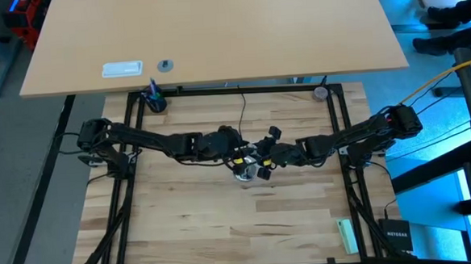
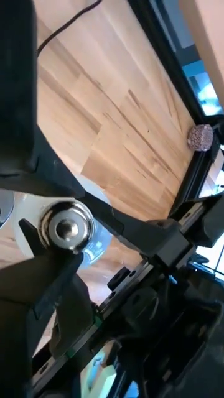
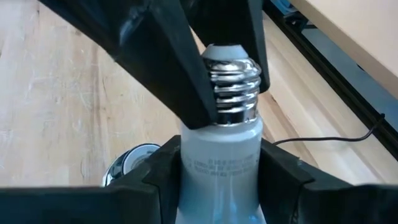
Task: Screw lightbulb
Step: Insert the lightbulb on the lamp
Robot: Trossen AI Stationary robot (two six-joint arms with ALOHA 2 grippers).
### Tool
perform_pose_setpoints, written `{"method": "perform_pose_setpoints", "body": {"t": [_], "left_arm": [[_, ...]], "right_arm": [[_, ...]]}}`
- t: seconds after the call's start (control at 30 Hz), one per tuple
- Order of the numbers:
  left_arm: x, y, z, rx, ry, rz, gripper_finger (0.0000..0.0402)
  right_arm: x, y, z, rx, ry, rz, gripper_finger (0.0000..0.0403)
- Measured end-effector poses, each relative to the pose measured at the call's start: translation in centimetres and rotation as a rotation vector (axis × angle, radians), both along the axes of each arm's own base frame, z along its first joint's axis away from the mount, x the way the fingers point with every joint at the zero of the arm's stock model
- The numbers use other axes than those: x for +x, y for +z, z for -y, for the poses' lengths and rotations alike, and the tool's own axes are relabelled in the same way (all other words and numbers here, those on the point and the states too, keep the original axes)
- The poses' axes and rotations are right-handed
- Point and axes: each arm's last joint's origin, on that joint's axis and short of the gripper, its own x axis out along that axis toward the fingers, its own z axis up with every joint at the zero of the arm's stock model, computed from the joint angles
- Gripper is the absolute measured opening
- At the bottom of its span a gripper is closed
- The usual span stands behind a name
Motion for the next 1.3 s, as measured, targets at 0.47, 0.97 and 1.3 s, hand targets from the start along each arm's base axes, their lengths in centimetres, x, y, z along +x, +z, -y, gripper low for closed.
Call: {"method": "perform_pose_setpoints", "body": {"t": [0.47,0.97,1.3], "left_arm": [[-0.1,0.0,0.2,0.1,-0.069,-0.042,0.0087],[-4.0,4.7,2.4,0.301,-0.045,0.318,0.0087],[-7.0,5.8,1.9,0.384,0.024,0.769,0.0087]], "right_arm": [[-0.7,0.6,0.0,0.007,0.023,-0.018,0.0263],[-10.1,6.2,0.0,-0.015,0.01,0.217,0.0275],[-11.2,0.3,-0.1,0.44,0.062,0.853,0.0276]]}}
